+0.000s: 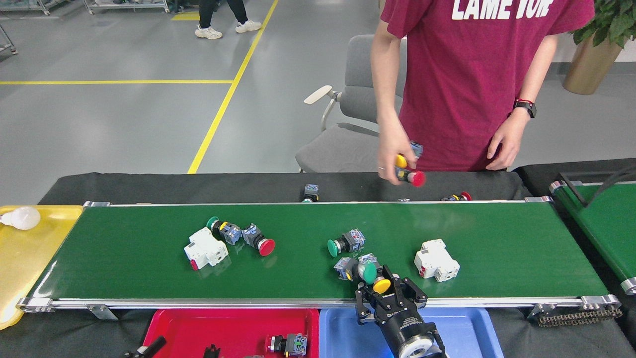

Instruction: Pick switch part from conveyor to tray

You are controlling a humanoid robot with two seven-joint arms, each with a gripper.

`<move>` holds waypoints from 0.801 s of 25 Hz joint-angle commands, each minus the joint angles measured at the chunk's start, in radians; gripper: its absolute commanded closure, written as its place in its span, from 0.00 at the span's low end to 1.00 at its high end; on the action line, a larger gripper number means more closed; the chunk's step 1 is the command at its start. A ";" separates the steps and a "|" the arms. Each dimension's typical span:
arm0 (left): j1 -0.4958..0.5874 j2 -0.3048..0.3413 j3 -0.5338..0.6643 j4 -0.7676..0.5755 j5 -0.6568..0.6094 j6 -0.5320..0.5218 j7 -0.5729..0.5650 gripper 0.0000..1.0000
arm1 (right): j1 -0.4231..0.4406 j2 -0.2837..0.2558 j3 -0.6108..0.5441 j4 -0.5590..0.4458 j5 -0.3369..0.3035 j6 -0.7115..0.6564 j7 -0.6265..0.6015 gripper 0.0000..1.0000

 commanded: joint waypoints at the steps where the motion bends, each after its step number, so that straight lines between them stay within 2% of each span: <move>1: -0.013 -0.022 0.064 -0.002 -0.003 -0.005 0.011 0.00 | 0.002 -0.002 -0.001 0.008 -0.003 -0.002 0.121 0.48; 3: -0.017 -0.020 0.078 0.027 -0.002 0.125 0.013 0.00 | 0.002 -0.004 -0.001 -0.012 -0.003 -0.006 0.122 0.58; 4: -0.021 -0.020 0.084 0.038 -0.002 0.145 0.013 0.00 | 0.002 -0.004 -0.001 -0.022 -0.005 -0.007 0.122 0.63; 5: -0.022 -0.020 0.091 0.053 -0.002 0.166 0.013 0.00 | 0.003 -0.004 -0.001 -0.040 -0.005 -0.010 0.124 0.76; 7: -0.031 -0.017 0.090 0.058 -0.003 0.180 0.013 0.00 | 0.008 -0.002 -0.001 -0.071 -0.012 -0.021 0.127 0.77; 9: -0.064 -0.005 0.084 0.062 -0.009 0.186 0.011 0.00 | 0.011 -0.007 -0.001 -0.123 -0.052 -0.027 0.147 0.77; 11: -0.119 0.006 0.078 0.090 -0.063 0.226 0.011 0.00 | 0.012 -0.022 -0.001 -0.181 -0.071 -0.033 0.176 0.77; 15: -0.329 0.024 0.067 0.257 -0.253 0.307 0.002 0.00 | 0.043 -0.039 -0.001 -0.295 -0.097 -0.075 0.213 0.77; 17: -0.392 0.024 0.064 0.311 -0.293 0.309 -0.001 0.00 | 0.075 -0.063 -0.001 -0.339 -0.124 -0.128 0.214 0.77; 20: -0.436 0.026 0.059 0.334 -0.298 0.309 -0.050 0.00 | 0.111 -0.103 -0.002 -0.365 -0.186 -0.300 0.214 0.77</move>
